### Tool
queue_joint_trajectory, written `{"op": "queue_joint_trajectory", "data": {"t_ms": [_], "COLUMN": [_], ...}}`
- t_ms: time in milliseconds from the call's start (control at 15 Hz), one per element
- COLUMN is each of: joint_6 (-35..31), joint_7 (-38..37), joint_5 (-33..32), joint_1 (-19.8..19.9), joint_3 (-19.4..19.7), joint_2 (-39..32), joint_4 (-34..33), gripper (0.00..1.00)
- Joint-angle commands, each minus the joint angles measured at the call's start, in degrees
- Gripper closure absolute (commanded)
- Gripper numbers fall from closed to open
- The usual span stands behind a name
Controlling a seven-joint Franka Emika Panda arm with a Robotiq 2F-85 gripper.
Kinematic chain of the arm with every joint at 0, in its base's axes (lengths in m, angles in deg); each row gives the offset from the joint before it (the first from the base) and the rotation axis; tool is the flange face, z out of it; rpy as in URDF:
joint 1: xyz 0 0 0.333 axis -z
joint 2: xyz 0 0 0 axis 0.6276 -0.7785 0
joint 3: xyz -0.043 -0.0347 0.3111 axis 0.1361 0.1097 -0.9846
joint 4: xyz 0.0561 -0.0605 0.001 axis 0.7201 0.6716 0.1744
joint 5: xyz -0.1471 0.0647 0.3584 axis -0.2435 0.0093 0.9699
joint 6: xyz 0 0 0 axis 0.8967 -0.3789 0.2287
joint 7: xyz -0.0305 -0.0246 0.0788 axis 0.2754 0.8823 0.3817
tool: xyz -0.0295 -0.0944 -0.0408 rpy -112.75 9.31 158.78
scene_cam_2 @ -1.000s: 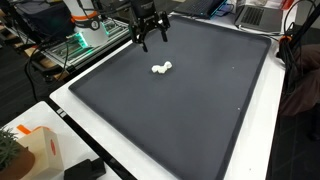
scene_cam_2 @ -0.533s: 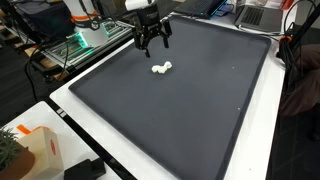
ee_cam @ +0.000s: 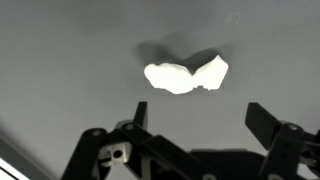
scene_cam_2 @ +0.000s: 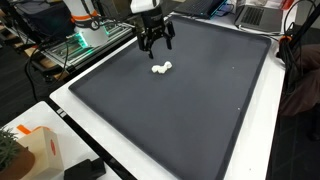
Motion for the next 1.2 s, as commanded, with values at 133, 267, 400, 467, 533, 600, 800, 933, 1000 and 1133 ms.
{"op": "queue_joint_trajectory", "data": {"t_ms": [133,267,400,467,533,600,800,933,1000,1133], "joint_6": [11.08,16.10,19.87,21.31,22.78,20.22,20.55,22.63,25.11,31.37], "joint_7": [3.10,3.55,4.07,4.66,5.49,3.68,3.85,4.40,5.80,10.68], "joint_5": [4.65,5.21,5.71,6.50,8.21,6.09,6.31,7.65,9.45,14.49], "joint_1": [-4.19,-5.44,-6.30,-6.65,-6.95,-7.27,-7.71,-7.94,-8.10,-8.12], "joint_3": [2.39,3.17,3.67,3.83,3.90,4.40,4.77,4.68,4.50,4.16], "joint_2": [-1.53,-1.91,-2.68,-3.08,-3.61,-1.77,-2.08,-2.56,-2.68,-3.36], "joint_4": [-6.65,-9.46,-12.01,-13.19,-14.51,-12.03,-12.85,-14.04,-15.40,-18.35], "gripper": [0.00,0.00,0.00,0.00,0.00,0.00,0.00,0.00,0.00,0.00]}}
